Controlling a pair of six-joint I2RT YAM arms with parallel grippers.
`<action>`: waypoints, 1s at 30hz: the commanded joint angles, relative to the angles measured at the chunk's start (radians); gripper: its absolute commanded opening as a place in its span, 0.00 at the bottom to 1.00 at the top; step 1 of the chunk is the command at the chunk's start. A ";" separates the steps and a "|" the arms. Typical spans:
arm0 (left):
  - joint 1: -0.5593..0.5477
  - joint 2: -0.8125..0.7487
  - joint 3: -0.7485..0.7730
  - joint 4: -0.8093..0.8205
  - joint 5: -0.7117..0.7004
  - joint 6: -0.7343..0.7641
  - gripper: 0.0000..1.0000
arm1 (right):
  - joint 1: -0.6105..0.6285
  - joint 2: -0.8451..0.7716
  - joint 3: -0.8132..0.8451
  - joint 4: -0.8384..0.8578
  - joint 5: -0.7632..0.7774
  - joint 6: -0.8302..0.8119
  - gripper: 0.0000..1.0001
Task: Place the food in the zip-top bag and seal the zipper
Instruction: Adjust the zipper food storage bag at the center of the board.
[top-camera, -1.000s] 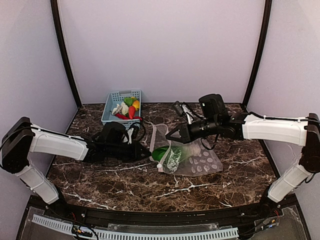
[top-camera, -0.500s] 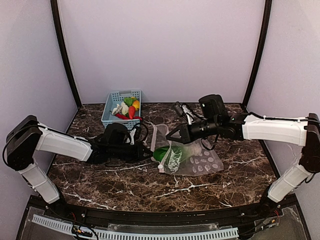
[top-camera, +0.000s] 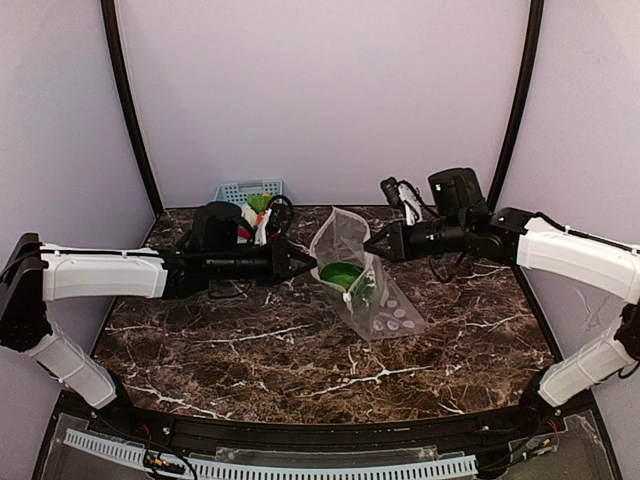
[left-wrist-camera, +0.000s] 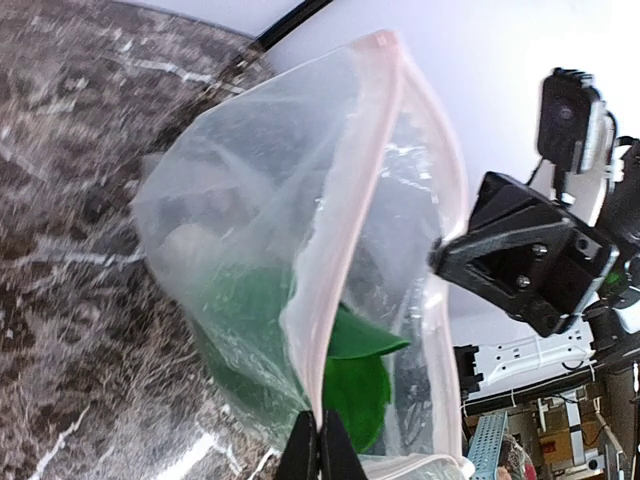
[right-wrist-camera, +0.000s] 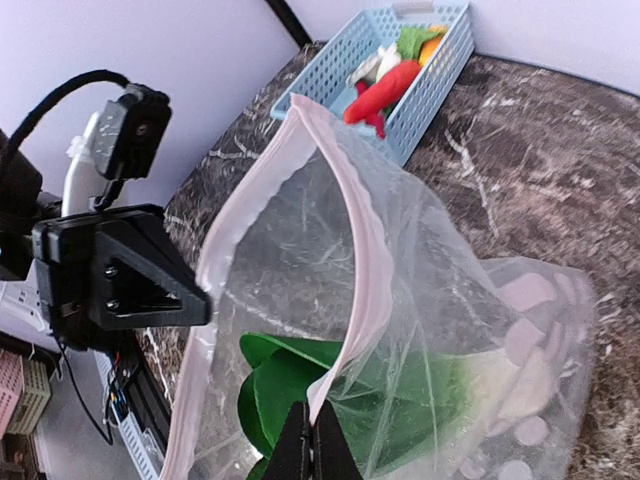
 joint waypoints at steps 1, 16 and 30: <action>0.006 -0.050 0.195 -0.193 0.036 0.139 0.01 | -0.045 -0.087 0.103 -0.090 0.130 -0.036 0.00; 0.009 0.040 0.533 -0.359 0.056 0.274 0.01 | -0.069 -0.123 0.292 -0.161 0.187 -0.086 0.00; 0.017 0.050 0.361 -0.366 0.022 0.268 0.01 | -0.067 -0.103 0.154 -0.122 0.123 -0.044 0.00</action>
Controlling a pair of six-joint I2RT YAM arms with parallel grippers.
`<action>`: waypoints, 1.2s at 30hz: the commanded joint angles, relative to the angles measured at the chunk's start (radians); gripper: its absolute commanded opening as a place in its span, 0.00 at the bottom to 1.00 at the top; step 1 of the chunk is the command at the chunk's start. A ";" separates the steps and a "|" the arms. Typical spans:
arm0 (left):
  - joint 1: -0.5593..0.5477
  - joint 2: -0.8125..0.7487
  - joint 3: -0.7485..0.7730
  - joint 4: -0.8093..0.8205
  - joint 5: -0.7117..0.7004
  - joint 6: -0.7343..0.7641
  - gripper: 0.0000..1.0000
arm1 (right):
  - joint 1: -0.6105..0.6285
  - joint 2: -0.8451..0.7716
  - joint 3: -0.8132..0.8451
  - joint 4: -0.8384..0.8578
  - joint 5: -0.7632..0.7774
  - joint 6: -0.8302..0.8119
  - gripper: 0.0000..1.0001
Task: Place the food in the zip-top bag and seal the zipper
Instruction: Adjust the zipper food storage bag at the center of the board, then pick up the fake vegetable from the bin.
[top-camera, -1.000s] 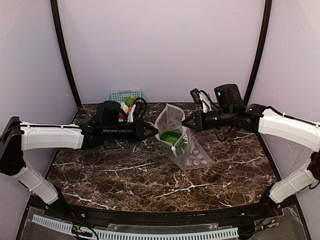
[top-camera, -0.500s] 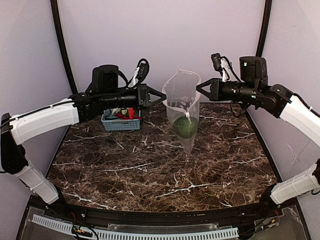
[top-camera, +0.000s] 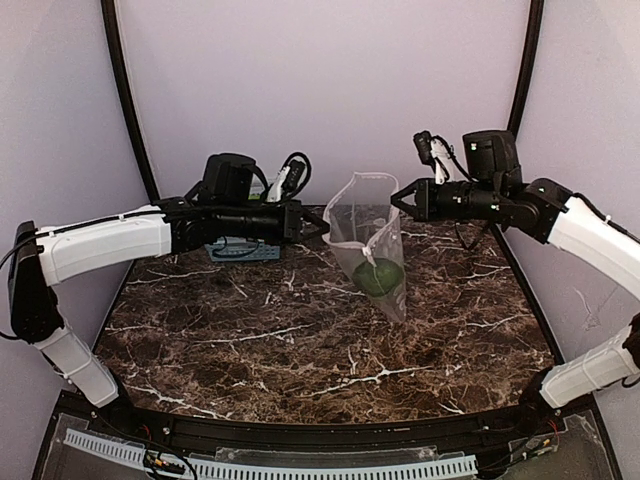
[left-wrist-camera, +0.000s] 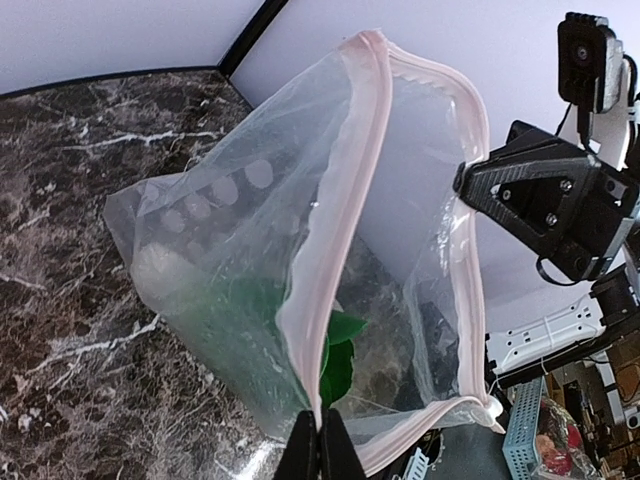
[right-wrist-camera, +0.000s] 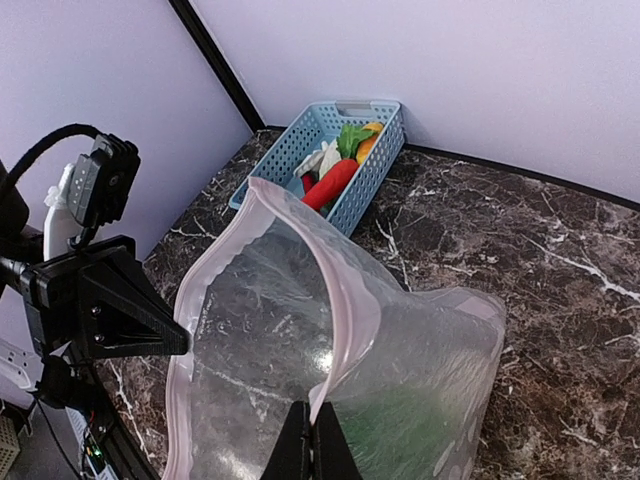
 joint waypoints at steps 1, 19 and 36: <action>0.005 -0.042 -0.101 -0.008 -0.026 -0.001 0.01 | -0.004 -0.001 -0.068 0.064 -0.089 0.017 0.00; 0.006 -0.228 -0.382 0.035 -0.085 -0.050 0.48 | 0.066 0.063 -0.172 0.211 -0.239 0.074 0.00; 0.183 -0.290 -0.266 -0.191 -0.263 0.035 0.80 | 0.088 0.088 -0.164 0.213 -0.206 0.073 0.00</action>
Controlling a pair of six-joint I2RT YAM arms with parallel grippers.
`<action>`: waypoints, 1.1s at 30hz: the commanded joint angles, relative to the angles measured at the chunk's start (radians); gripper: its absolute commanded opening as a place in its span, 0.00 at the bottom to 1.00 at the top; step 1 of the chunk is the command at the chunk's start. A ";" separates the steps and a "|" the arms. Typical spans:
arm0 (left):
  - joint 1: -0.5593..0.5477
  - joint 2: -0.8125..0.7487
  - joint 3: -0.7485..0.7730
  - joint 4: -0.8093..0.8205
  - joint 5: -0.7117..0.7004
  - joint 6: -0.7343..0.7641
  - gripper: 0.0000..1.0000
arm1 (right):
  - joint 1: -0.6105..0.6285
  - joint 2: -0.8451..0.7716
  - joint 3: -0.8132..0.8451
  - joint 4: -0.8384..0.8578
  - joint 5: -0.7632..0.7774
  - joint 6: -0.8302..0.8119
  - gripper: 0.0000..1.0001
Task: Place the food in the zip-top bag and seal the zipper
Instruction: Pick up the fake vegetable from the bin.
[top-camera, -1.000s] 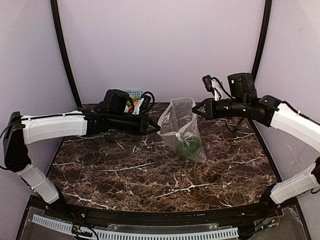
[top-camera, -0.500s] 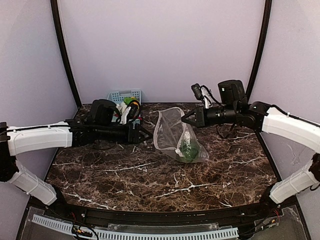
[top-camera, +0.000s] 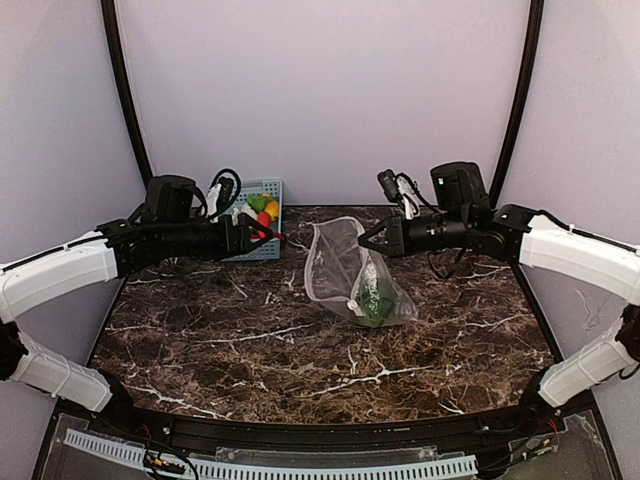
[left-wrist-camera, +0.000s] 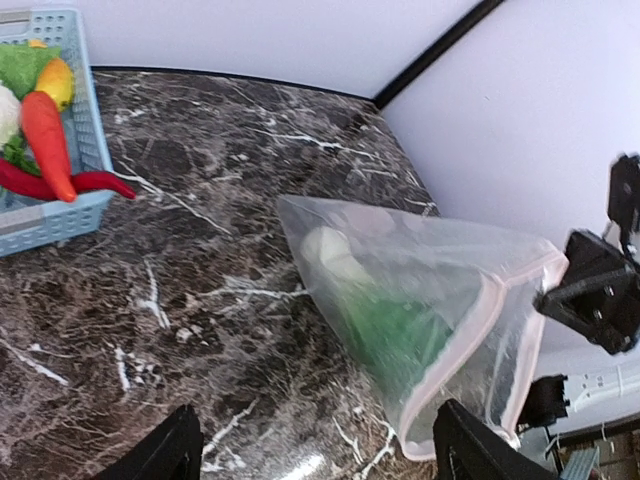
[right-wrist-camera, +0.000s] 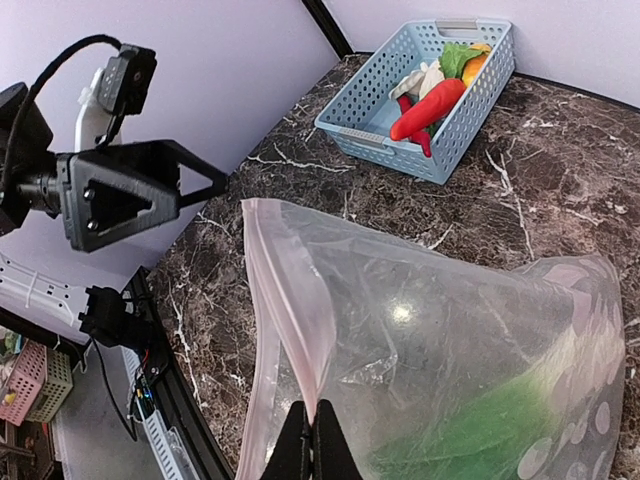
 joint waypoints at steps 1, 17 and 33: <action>0.060 0.083 0.114 -0.130 -0.097 0.087 0.80 | 0.014 0.013 -0.001 0.037 0.020 0.008 0.00; 0.210 0.507 0.337 -0.061 -0.212 0.181 0.58 | 0.030 0.037 0.027 0.031 0.028 0.011 0.00; 0.228 0.797 0.582 -0.145 -0.244 0.248 0.53 | 0.033 0.049 0.040 0.018 0.028 0.003 0.00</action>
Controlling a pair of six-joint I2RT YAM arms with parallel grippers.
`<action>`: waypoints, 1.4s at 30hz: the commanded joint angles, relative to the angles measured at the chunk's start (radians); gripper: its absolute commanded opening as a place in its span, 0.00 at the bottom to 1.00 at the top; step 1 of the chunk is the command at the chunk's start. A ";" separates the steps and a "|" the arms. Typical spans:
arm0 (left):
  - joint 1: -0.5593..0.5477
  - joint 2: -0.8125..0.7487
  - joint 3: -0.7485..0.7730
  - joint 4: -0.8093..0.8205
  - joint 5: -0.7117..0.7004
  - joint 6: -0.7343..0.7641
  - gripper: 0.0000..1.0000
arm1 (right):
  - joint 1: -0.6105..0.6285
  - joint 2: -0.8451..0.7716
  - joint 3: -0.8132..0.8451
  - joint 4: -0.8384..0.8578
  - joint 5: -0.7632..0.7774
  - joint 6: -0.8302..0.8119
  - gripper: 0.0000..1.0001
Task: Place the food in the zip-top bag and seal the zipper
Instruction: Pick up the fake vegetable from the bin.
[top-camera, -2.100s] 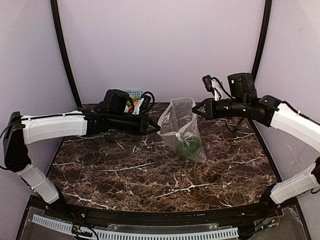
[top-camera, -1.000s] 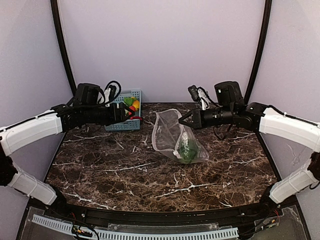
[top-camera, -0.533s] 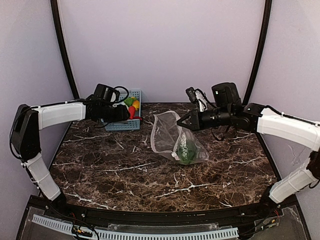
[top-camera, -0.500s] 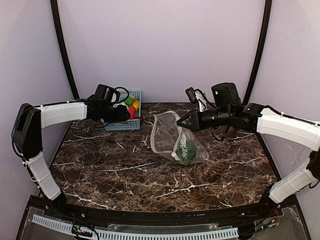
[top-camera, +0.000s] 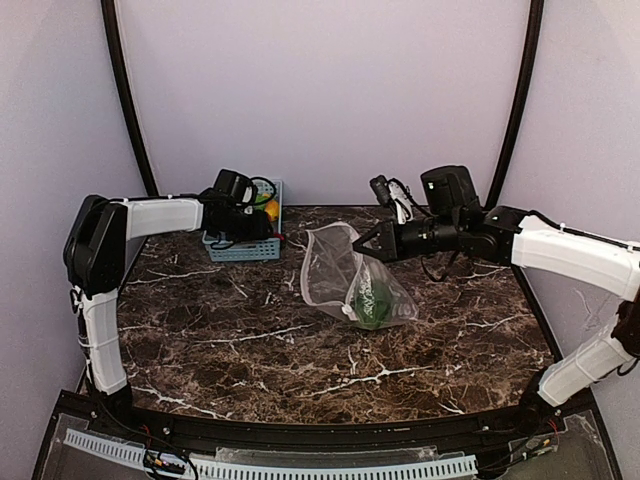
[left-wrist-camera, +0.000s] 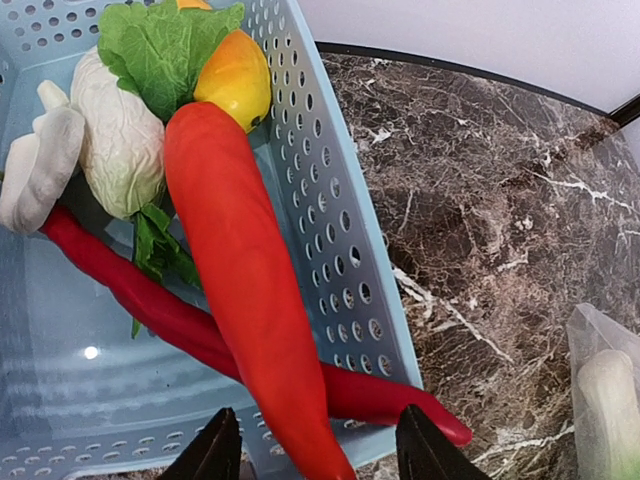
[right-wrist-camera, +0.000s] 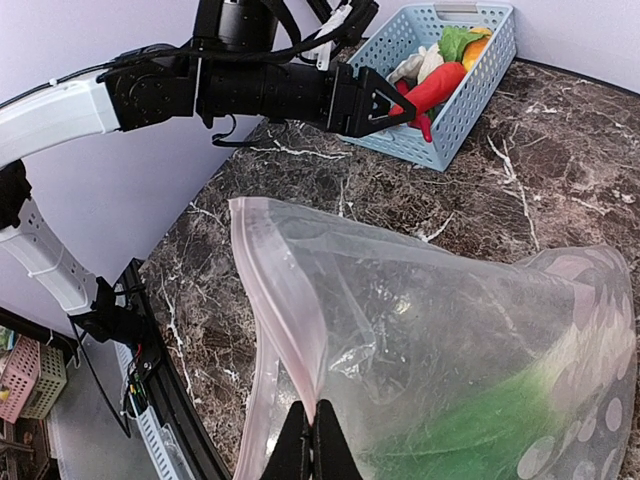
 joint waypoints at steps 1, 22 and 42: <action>0.007 0.043 0.066 -0.073 -0.019 0.031 0.48 | 0.008 0.007 0.034 0.015 0.008 0.003 0.00; 0.013 0.057 0.099 -0.113 -0.088 0.010 0.08 | 0.012 0.002 0.030 0.014 0.019 0.006 0.00; 0.012 -0.343 -0.110 -0.077 -0.017 0.049 0.01 | 0.012 -0.001 0.041 0.007 0.025 0.004 0.00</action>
